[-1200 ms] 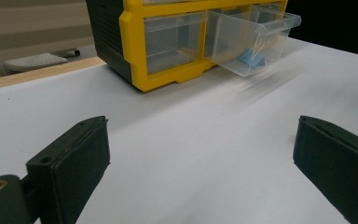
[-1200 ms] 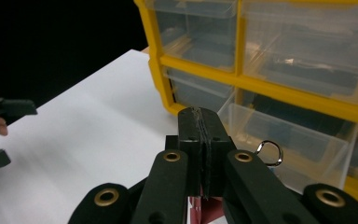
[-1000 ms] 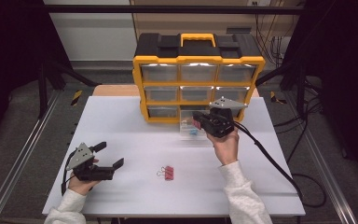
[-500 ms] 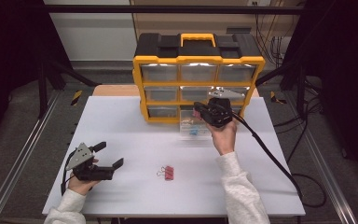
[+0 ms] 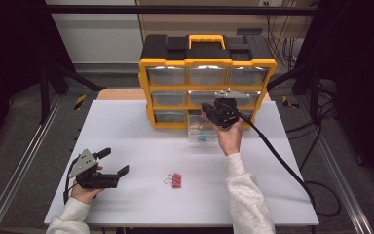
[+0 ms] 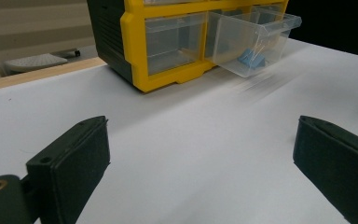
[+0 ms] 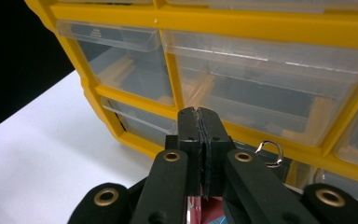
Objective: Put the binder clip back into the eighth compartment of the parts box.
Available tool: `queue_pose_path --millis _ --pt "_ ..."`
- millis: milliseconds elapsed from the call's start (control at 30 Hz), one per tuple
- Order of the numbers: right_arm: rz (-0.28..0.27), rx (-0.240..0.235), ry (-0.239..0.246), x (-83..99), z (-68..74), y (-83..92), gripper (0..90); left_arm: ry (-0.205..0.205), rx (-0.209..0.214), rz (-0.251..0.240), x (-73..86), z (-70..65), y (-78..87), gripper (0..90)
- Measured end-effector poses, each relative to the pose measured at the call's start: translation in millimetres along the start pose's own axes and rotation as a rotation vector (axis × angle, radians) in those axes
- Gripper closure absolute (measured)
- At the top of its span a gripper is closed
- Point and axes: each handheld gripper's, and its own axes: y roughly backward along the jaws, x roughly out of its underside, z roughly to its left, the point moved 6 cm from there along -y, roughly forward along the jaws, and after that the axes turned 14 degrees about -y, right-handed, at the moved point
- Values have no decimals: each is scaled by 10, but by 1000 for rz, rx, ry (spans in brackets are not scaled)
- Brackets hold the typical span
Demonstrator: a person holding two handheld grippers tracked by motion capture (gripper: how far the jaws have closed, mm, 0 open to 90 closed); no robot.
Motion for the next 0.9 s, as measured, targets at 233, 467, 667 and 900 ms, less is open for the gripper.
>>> queue_pose_path --millis 233,467,667,900 --pt "8 10 -10 39 -19 -83 891 -1 0 2 4 1 -2 32" --pt "32 22 -16 113 -44 -203 891 0 0 0 3 4 4 32" --pt "62 30 -15 223 -47 -312 891 4 -4 -4 1 13 14 32" --pt "87 43 -40 325 -109 -396 891 2 -4 -4 -1 12 14 32"
